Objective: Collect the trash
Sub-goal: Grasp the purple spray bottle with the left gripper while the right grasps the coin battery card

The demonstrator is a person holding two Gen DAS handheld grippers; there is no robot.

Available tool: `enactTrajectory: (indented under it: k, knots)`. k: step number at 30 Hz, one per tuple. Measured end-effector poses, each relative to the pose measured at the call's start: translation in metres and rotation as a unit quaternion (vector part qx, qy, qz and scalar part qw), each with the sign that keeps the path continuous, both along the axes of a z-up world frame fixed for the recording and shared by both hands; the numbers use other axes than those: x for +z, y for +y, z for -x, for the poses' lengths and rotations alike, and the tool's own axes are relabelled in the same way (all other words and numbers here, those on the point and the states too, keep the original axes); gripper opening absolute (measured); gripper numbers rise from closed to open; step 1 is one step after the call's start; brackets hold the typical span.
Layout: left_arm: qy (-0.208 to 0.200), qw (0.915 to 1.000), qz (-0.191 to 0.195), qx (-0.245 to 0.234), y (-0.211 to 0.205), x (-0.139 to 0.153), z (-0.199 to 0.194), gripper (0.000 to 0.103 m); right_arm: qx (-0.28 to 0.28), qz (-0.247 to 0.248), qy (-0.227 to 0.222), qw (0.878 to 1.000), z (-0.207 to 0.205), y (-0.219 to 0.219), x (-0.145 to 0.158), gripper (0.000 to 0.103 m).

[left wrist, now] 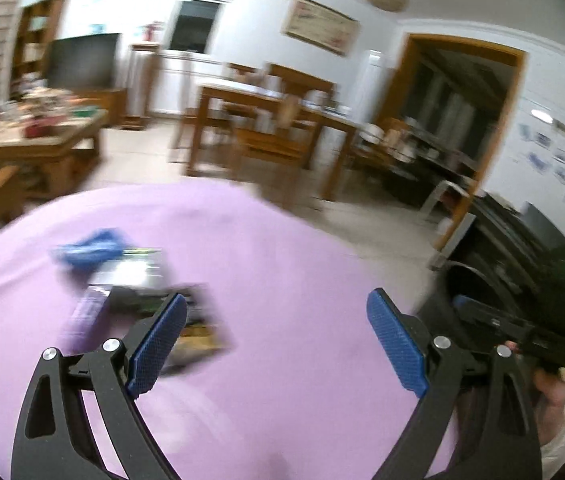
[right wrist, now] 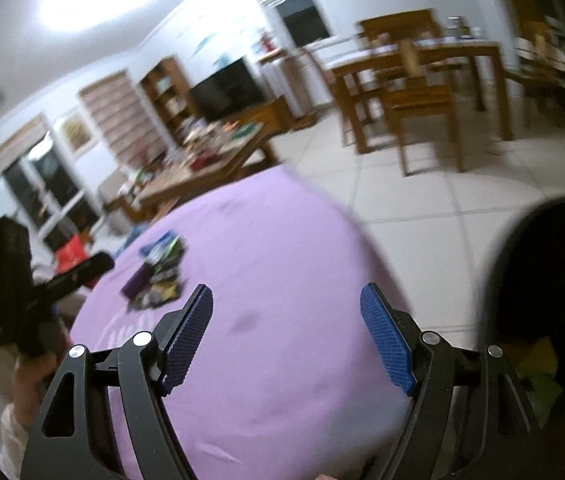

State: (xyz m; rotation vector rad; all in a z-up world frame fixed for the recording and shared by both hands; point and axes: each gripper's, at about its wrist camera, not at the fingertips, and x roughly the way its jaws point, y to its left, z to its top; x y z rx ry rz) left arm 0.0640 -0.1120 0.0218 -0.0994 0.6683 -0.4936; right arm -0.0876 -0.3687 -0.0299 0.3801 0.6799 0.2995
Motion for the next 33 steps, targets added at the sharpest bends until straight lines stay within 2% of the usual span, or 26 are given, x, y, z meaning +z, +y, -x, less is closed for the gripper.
enactTrajectory:
  k: [3,4,6,10,15,17,20,23,25,26,29,33]
  knots:
    - [0.021,0.9978,-0.049,0.039,0.038,-0.012,-0.020,0.087,0.047,0.021,0.006,0.999,-0.028,0.059,0.006,0.079]
    - [0.032,0.9965,-0.066,0.041,0.046,-0.019,-0.028,0.079,0.065,0.028,0.008,0.997,-0.038,0.080,0.006,0.082]
    - [0.051,0.9940,-0.088,0.039,0.054,-0.029,-0.040,0.069,0.093,0.038,0.011,0.995,-0.054,0.113,0.006,0.082]
    - [0.072,0.9867,-0.144,0.026,0.052,-0.051,-0.058,0.059,0.140,0.064,0.028,0.988,-0.086,0.176,-0.002,0.082]
    - [0.086,0.9846,-0.148,0.034,0.063,-0.062,-0.077,0.057,0.156,0.122,0.052,0.979,-0.116,0.222,-0.018,0.083]
    - [0.093,0.9854,-0.137,0.040,0.069,-0.066,-0.082,0.052,0.158,0.140,0.058,0.976,-0.124,0.236,-0.023,0.083]
    - [0.088,0.9861,-0.135,0.042,0.071,-0.065,-0.079,0.039,0.164,0.162,0.062,0.971,-0.133,0.253,-0.036,0.083]
    - [0.086,0.9882,-0.120,0.040,0.076,-0.061,-0.074,0.036,0.174,0.171,0.064,0.968,-0.133,0.251,-0.047,0.082]
    - [0.089,0.9895,-0.107,0.039,0.081,-0.061,-0.074,0.035,0.170,0.182,0.057,0.967,-0.135,0.254,-0.050,0.067]
    - [0.090,0.9899,-0.102,0.039,0.083,-0.062,-0.075,0.035,0.172,0.179,0.056,0.967,-0.137,0.256,-0.050,0.064]
    - [0.093,0.9906,-0.093,0.037,0.086,-0.062,-0.074,0.034,0.169,0.158,0.059,0.971,-0.136,0.249,-0.051,0.064]
    - [0.087,0.9895,-0.111,0.033,0.082,-0.062,-0.063,0.032,0.167,0.114,0.056,0.978,-0.130,0.230,-0.046,0.064]
